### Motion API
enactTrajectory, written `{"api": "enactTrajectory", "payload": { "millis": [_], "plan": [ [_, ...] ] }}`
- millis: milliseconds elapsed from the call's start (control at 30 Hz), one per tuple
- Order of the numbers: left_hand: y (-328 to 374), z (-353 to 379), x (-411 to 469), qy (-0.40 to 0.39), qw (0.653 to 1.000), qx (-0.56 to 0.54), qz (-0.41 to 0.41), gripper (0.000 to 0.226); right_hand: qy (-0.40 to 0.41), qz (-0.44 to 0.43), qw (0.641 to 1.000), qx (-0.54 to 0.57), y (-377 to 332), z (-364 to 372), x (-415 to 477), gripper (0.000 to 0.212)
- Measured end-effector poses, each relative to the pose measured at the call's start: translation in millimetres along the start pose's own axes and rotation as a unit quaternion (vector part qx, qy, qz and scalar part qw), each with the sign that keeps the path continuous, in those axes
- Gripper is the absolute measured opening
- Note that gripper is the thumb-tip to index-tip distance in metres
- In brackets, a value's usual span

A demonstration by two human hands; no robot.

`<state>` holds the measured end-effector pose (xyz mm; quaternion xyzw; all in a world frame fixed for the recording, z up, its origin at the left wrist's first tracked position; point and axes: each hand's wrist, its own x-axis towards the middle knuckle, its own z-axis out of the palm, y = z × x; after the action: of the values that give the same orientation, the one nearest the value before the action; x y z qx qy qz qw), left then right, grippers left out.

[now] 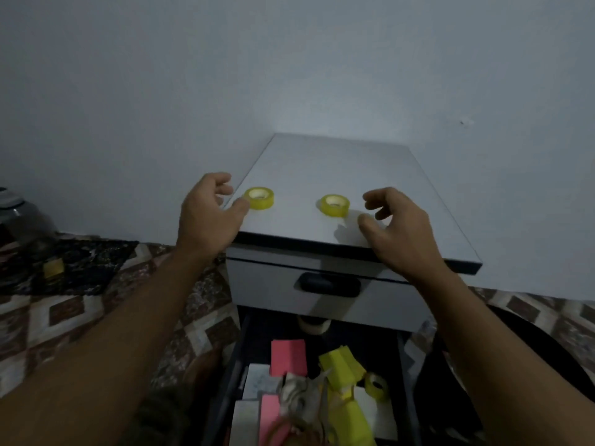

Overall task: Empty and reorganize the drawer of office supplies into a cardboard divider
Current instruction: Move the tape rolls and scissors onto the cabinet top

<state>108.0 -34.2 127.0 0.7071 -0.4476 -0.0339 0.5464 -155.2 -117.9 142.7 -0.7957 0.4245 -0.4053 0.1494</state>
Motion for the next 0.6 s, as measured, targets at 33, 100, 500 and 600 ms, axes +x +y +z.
{"api": "enactTrajectory", "payload": {
  "millis": [33, 100, 500, 600],
  "plan": [
    [3.3, -0.3, -8.7, 0.022, 1.0, -0.014, 0.012, 0.033, 0.004, -0.005, 1.0, 0.009, -1.4, -5.3, -10.5, 0.025],
    [11.0, 1.7, -31.5, 0.02, 0.998, -0.042, 0.031, 0.02, -0.004, -0.012, 1.0, 0.021, -1.0, -12.3, -33.2, 0.015],
    [-56.6, 60.8, -190.6, -0.356, 0.93, 0.01, -0.088, 0.018, -0.267, 0.161, 0.95, -0.021, 77.2, 34.4, -188.9, 0.023],
    [-83.8, 65.0, -218.0, -0.457, 0.881, 0.057, -0.107, 0.028, -0.385, 0.183, 0.901, -0.075, 96.9, 43.7, -216.6, 0.038]
  ]
}}
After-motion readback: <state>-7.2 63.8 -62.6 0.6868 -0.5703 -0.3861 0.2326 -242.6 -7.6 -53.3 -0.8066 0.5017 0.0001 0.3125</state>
